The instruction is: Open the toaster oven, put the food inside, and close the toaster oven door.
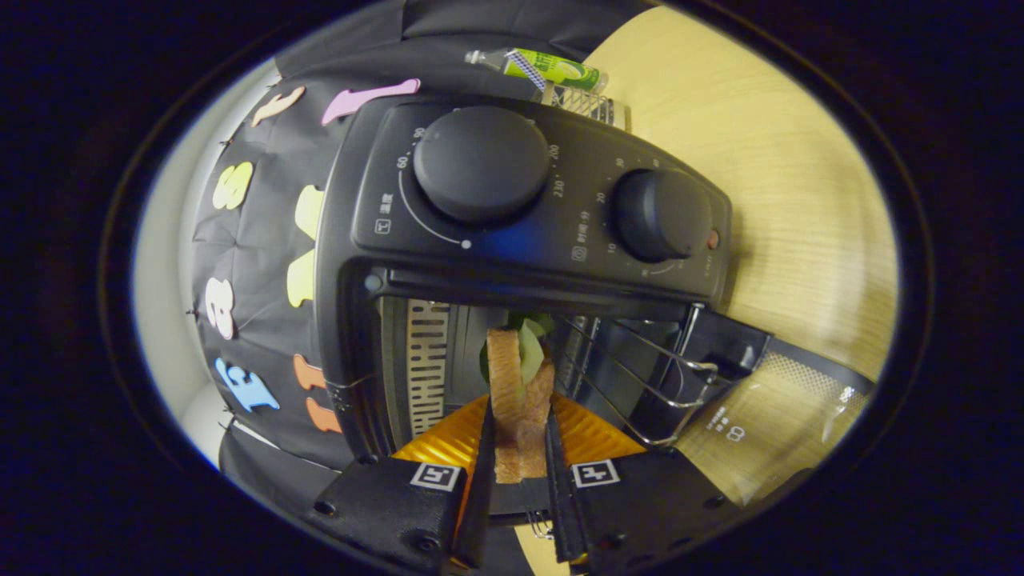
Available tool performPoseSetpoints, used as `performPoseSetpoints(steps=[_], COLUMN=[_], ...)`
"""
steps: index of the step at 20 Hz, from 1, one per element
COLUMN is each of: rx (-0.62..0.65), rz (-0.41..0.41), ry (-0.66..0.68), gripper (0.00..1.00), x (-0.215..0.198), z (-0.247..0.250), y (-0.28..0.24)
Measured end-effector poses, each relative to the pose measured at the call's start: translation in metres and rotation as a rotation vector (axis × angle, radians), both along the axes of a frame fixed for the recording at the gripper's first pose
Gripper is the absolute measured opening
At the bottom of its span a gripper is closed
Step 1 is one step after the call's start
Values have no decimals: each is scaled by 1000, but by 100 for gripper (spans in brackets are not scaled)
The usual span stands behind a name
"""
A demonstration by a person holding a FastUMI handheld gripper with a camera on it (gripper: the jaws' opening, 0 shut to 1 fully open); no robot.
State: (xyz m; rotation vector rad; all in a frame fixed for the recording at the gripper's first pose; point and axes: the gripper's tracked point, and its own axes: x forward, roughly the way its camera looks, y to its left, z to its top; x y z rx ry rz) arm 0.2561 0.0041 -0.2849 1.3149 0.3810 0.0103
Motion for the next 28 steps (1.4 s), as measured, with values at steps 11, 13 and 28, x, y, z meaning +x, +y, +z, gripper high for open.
performPoseSetpoints(steps=[11, 13, 28], rx=[-659, -762, -1060], rz=[199, 214, 410], ry=[-17, -3, 25], gripper=[70, 81, 98], x=[0, -1, -29], z=[-14, -15, -28], y=[36, 34, 58])
